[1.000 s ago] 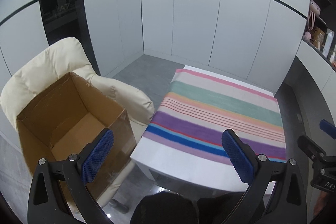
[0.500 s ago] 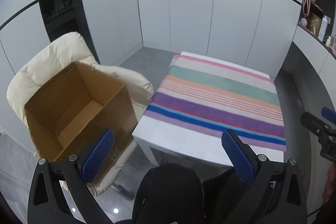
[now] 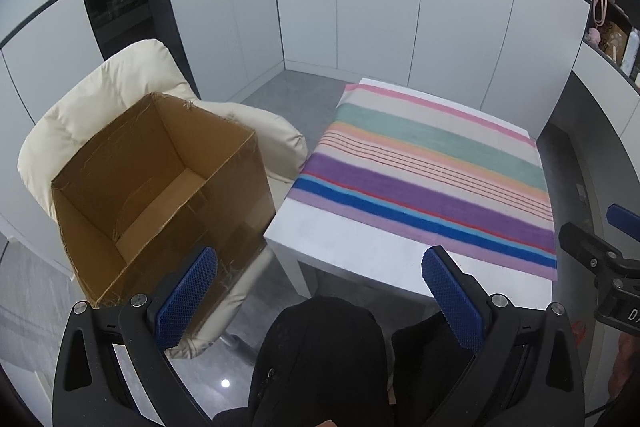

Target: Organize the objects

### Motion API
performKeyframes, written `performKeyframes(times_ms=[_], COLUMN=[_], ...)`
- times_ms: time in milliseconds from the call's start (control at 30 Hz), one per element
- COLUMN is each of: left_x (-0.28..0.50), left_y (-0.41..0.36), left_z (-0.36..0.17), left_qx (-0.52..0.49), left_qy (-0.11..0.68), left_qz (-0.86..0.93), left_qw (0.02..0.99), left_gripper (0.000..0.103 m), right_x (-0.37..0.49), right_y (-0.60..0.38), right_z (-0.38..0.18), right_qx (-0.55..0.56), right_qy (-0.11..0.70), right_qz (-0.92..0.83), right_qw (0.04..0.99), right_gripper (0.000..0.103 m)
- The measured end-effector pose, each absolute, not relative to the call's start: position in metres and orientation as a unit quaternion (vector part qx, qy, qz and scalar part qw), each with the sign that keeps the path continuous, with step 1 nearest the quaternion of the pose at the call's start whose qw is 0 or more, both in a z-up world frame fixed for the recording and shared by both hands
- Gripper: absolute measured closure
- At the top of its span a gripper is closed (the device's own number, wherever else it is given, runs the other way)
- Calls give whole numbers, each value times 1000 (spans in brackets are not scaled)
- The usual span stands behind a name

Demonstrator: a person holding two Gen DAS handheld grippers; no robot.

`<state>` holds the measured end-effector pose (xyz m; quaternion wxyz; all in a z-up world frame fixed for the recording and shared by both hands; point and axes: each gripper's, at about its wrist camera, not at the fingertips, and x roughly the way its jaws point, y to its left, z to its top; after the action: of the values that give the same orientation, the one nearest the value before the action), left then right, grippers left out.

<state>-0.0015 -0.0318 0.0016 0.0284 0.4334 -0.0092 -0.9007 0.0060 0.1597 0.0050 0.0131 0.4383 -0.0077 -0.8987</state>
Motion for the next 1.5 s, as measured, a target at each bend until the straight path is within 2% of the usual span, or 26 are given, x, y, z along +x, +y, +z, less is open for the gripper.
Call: performKeyframes(times_ms=[1500], left_x=[1], left_y=[-35], left_z=[6], left_qx=[425], left_qy=[-5], left_qz=[-905], left_qw=[29], left_gripper=[0], right_x=[2], right_y=[145], right_z=[3], right_qx=[443], right_qy=[2], right_qz=[-896], right_qw=[21], right_gripper=[0])
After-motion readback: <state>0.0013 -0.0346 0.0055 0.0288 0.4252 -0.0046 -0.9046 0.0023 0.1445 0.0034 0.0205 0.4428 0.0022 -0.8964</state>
